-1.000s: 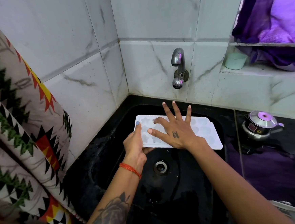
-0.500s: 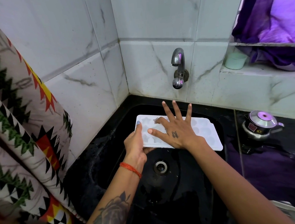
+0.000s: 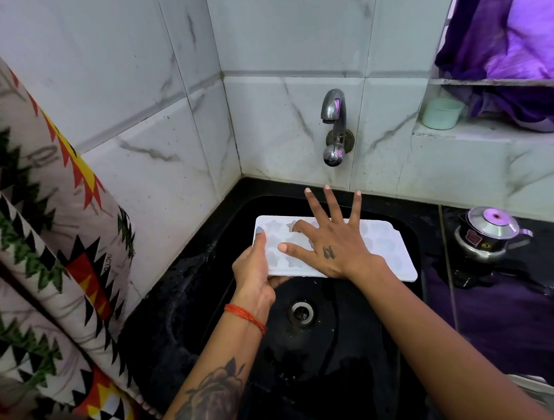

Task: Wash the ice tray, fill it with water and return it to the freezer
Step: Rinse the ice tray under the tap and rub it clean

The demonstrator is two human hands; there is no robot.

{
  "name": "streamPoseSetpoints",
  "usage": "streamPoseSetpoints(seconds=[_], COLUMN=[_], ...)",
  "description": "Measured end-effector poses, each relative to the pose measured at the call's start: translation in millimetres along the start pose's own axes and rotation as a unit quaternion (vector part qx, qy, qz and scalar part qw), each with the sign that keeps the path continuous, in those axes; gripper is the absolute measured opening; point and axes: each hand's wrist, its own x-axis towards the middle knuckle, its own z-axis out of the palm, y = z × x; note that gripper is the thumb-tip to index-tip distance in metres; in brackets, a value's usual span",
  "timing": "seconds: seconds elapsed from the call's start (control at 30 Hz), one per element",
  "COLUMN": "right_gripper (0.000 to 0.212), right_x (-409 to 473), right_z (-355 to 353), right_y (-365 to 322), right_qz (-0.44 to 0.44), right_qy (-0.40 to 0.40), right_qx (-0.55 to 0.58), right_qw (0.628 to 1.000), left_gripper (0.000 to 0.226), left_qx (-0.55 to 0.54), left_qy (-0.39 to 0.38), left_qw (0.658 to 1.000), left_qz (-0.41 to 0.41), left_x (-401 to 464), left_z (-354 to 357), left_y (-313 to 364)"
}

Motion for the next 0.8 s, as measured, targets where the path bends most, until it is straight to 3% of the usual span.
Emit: streamPoseSetpoints(seconds=[0.13, 0.3, 0.47, 0.6, 0.8], right_gripper=[0.077, 0.065, 0.057, 0.066, 0.054], right_x=[-1.0, -0.2, -1.6, -0.8, 6.2], right_z=[1.0, -0.4, -0.2, -2.3, -3.5], right_y=[-1.3, -1.0, 1.1, -3.6, -14.1], right_qz=[0.007, 0.034, 0.029, 0.013, -0.002], right_qy=[-0.006, -0.061, -0.028, 0.008, -0.008], right_qx=[0.008, 0.108, 0.095, 0.115, 0.140], right_qw=[1.000, 0.992, 0.995, 0.993, 0.990], left_gripper=[0.023, 0.023, 0.023, 0.020, 0.024], left_qx=[0.004, 0.004, 0.007, 0.007, 0.005], left_qy=[0.001, 0.001, -0.004, -0.006, -0.009], left_qw=[1.000, 1.000, 1.000, 1.000, 1.000], left_qz=[0.001, -0.001, -0.002, -0.002, -0.007], left_x=[0.1, -0.8, -1.3, -2.0, -3.3], left_z=[-0.2, -0.8, -0.8, 0.1, 1.9], left_y=[-0.4, -1.0, -3.1, -3.1, -2.8])
